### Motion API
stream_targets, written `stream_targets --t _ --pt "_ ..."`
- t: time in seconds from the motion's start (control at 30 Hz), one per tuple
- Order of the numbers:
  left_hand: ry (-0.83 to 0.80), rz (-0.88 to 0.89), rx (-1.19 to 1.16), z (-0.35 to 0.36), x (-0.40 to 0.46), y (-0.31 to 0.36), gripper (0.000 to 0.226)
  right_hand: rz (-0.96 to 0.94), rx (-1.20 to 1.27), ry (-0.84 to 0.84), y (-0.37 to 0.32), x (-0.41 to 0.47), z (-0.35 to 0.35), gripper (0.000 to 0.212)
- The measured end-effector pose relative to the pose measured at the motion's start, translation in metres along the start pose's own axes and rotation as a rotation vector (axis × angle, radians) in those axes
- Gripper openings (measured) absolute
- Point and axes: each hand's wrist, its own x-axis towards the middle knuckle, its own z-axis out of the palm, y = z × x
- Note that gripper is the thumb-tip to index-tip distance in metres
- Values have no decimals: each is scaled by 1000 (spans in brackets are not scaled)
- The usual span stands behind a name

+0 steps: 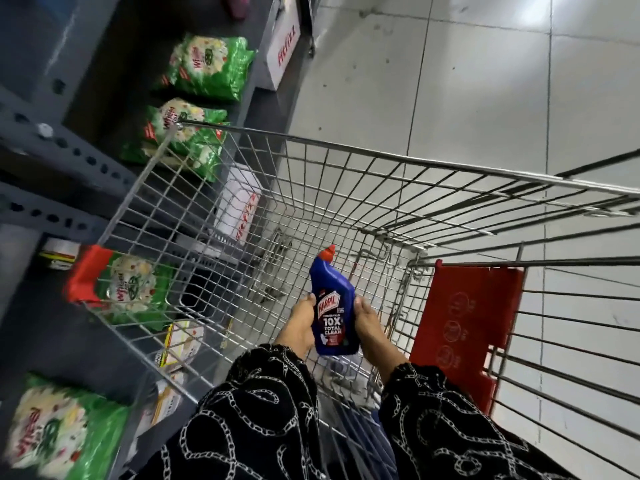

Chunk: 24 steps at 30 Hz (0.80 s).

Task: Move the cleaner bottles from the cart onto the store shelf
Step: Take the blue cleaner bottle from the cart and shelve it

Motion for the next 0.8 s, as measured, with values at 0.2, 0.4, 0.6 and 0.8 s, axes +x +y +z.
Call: stream_targets --t 0.2,0.4,0.6,0.8 --pt "-98 186 89 -9 -56 40 30 -189 38 -43 -38 -35 13 40" --pt "-373 464 20 -35 -158 85 19 -441 52 -137 -101 -126 15 26" --pt "-533 759 71 -65 -300 95 21 -713 58 -264 -145 -246 19 29" --pt "-564 1057 45 -120 -454 78 41 -938 74 -392 -153 -402 51 35"
